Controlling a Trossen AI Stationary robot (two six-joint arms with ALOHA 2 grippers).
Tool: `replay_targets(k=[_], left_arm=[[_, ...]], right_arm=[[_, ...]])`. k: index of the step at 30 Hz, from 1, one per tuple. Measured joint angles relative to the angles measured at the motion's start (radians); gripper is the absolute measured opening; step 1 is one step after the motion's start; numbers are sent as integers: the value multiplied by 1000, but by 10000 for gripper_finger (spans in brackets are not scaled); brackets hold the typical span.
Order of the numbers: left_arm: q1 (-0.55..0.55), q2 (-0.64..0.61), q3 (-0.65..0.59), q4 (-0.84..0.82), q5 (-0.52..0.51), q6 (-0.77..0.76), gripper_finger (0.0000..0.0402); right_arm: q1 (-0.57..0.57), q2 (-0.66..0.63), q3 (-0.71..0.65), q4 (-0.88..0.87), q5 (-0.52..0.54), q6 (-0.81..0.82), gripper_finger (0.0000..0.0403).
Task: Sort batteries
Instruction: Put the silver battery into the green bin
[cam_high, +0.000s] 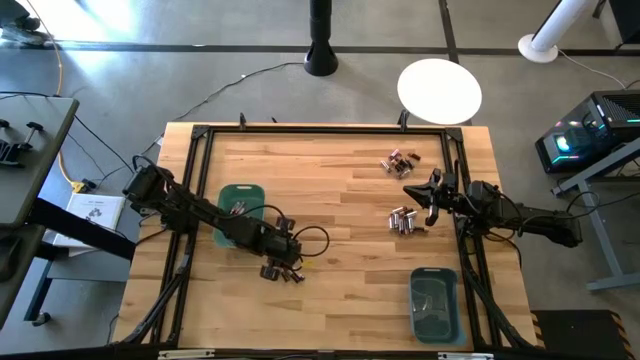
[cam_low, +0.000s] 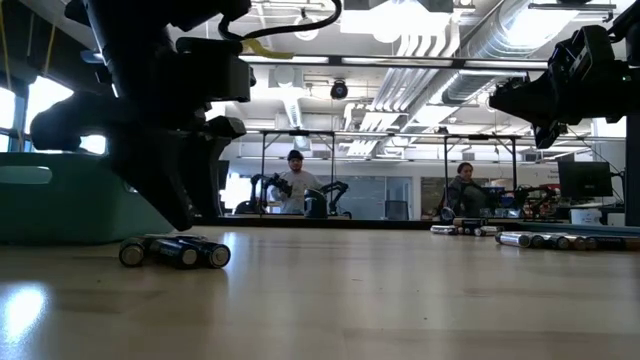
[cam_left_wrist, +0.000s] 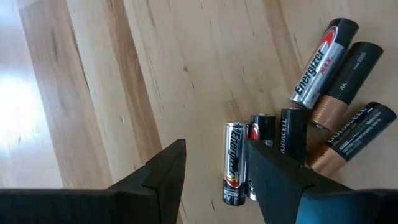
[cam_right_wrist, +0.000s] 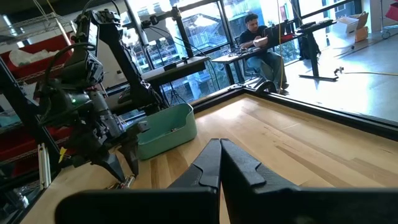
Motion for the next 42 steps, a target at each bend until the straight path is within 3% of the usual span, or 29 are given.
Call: replay_targets(k=[15,26,32,37,42], left_arm=[[8,71,3,9,-24,49,151],[64,69,1,27,68,-3,30],[63,76,74,-28,-32,4,30],[17,37,225,-261,-221,-33,30],[-22,-92,289,-513,-402,-238,30]], right_arm=[[0,2,0,0,0,0,0],[0,2,0,0,0,0,0],[0,2,0,0,0,0,0],[0,2,0,0,0,0,0],[0,2,0,0,0,0,0]])
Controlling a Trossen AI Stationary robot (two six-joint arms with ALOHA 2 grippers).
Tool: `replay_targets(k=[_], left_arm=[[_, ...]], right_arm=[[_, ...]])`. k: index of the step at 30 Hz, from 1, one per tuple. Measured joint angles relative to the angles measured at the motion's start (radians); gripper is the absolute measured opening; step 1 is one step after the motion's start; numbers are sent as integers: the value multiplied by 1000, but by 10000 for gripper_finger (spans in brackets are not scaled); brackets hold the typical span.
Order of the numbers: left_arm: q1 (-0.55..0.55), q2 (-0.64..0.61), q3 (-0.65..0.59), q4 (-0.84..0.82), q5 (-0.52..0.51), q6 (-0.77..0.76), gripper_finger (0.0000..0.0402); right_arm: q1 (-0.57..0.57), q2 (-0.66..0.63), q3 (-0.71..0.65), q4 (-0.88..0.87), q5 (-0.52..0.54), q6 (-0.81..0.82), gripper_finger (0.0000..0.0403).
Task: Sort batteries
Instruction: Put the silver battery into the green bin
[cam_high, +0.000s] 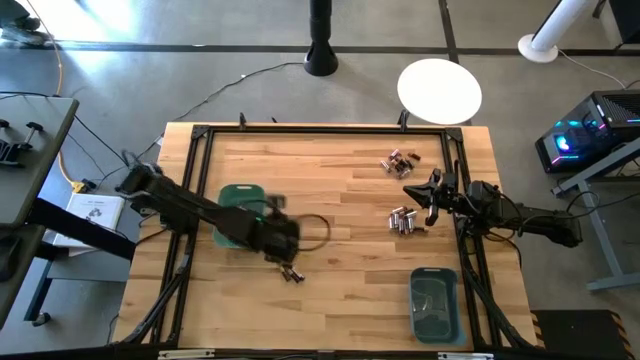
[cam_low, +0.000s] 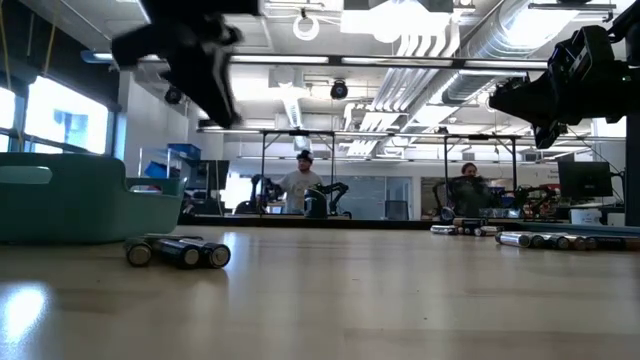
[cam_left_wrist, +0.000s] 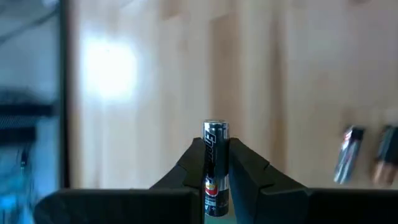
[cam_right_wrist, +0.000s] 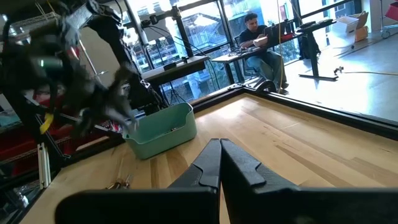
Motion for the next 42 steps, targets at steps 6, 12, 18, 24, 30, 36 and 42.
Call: replay_targets(k=[6,12,18,24,30,36,42], left_arm=[[3,-228,-127,-205,6,-394,30],[28,-397,-347,-133,103,-618,30],[82,-428,-505,30,201,-663,31],[146,-400,-574,149,279,-606,31],[197,-349,-603,213,339,-545,31],[228,-279,-618,259,371,-502,31],[249,-223,-614,307,417,-467,32]], right_arm=[[0,0,0,0,0,0,0],[0,0,0,0,0,0,0],[0,0,0,0,0,0,0],[0,1,0,0,0,0,0],[0,1,0,0,0,0,0],[0,1,0,0,0,0,0],[0,1,0,0,0,0,0]])
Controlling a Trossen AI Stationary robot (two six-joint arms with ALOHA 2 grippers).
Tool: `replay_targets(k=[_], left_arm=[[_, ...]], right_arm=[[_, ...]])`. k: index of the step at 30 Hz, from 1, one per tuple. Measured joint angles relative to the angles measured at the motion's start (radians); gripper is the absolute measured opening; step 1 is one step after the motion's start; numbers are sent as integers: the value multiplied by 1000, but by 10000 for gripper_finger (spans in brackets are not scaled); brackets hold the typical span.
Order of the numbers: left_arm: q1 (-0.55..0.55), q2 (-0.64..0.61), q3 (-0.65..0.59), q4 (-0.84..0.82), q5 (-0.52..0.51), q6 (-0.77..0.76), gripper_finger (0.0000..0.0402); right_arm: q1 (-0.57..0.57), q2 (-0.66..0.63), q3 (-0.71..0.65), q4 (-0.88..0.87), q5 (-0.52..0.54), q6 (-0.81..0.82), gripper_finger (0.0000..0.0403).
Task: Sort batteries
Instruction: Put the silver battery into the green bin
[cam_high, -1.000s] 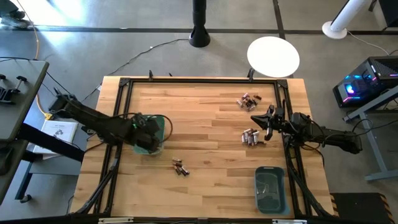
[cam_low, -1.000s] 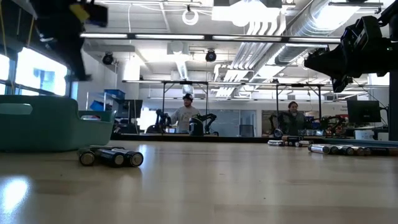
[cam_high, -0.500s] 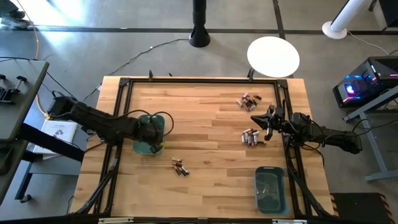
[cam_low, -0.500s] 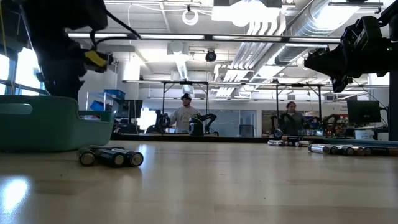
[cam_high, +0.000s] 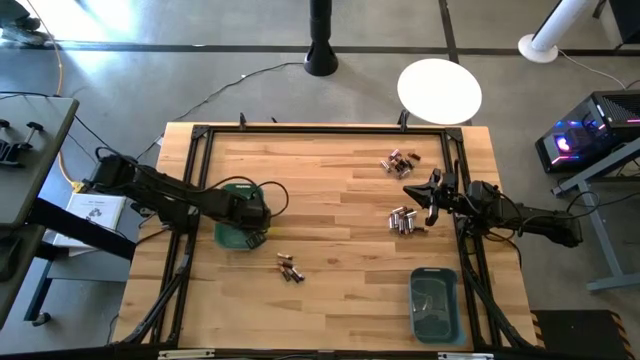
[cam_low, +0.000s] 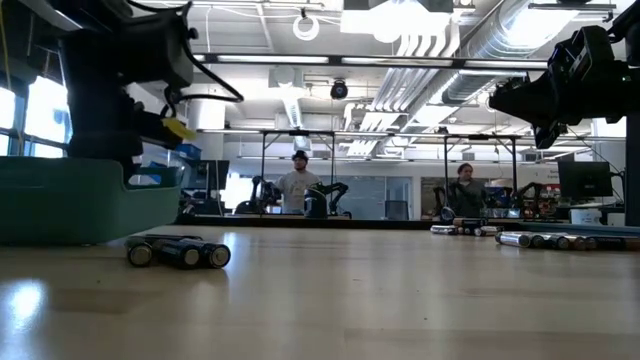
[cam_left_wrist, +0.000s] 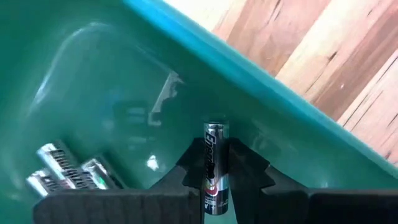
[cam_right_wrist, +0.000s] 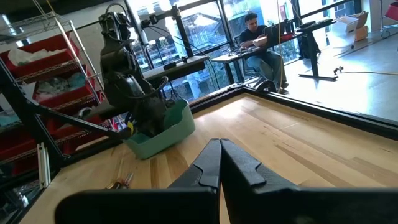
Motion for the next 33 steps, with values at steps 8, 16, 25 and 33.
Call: replay_targets(k=[8,16,25,33], left_arm=[[9,-9,11,-7,-11,3,39],[9,-26,13,-15,-14,-4,94],[9,-76,15,-39,8,-6,153],[9,-231,66,-137,9,-11,160]], right_arm=[[0,0,0,0,0,0,0],[0,0,0,0,0,0,0],[0,0,0,0,0,0,0],[0,0,0,0,0,0,0]])
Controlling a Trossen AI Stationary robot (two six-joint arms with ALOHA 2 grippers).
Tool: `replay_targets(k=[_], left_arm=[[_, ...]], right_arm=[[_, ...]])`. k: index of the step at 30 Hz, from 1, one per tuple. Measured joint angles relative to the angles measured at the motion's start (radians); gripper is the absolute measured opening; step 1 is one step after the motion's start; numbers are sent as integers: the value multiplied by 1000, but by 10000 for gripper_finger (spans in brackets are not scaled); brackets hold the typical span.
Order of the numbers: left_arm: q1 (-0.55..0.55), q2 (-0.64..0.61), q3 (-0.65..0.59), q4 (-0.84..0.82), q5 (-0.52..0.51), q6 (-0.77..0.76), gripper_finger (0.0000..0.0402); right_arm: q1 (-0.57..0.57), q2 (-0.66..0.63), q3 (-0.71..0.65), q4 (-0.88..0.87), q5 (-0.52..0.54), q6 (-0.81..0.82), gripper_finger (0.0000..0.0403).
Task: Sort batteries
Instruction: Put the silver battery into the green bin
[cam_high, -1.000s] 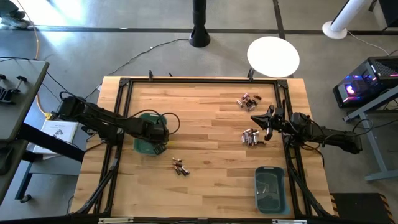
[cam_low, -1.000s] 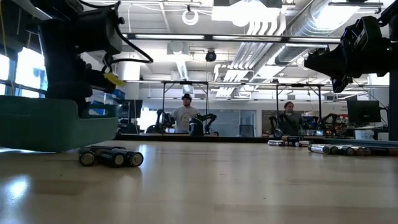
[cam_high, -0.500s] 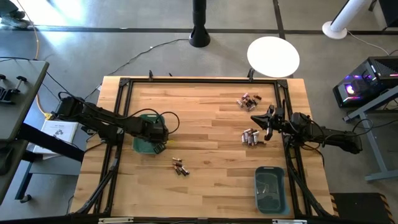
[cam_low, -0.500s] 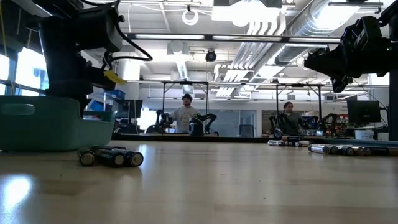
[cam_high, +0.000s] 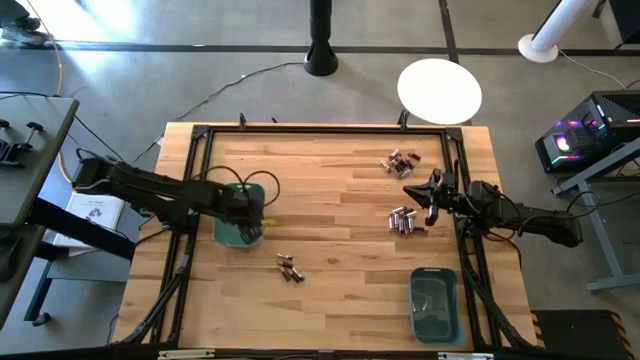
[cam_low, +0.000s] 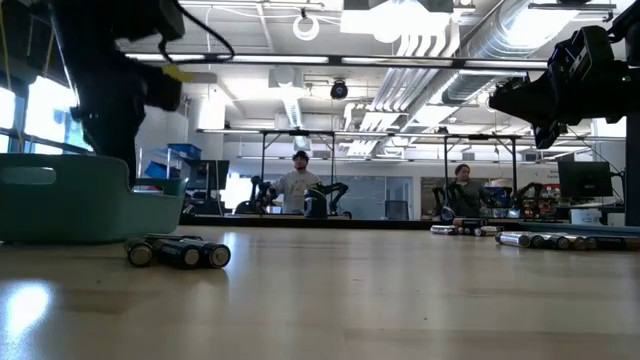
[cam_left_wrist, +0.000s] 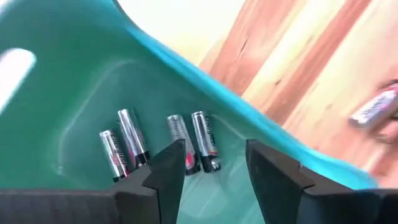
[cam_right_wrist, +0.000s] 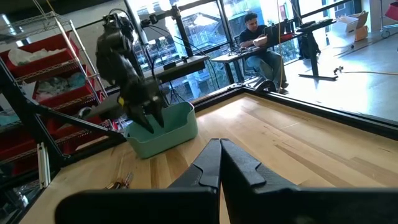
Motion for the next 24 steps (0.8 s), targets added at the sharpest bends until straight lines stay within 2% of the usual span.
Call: replay_targets(k=[5,8,11,18,24], left_arm=[[-16,-86,62,-5,-17,-21,158],[-61,-117,72,114,-49,33,158],[-132,-114,72,273,-61,161,158],[-326,53,72,712,-169,497,158],[-390,252,72,967,-202,692,158]], right_arm=[[0,0,0,0,0,0,0],[0,0,0,0,0,0,0],[0,0,0,0,0,0,0],[0,0,0,0,0,0,0],[0,0,0,0,0,0,0]])
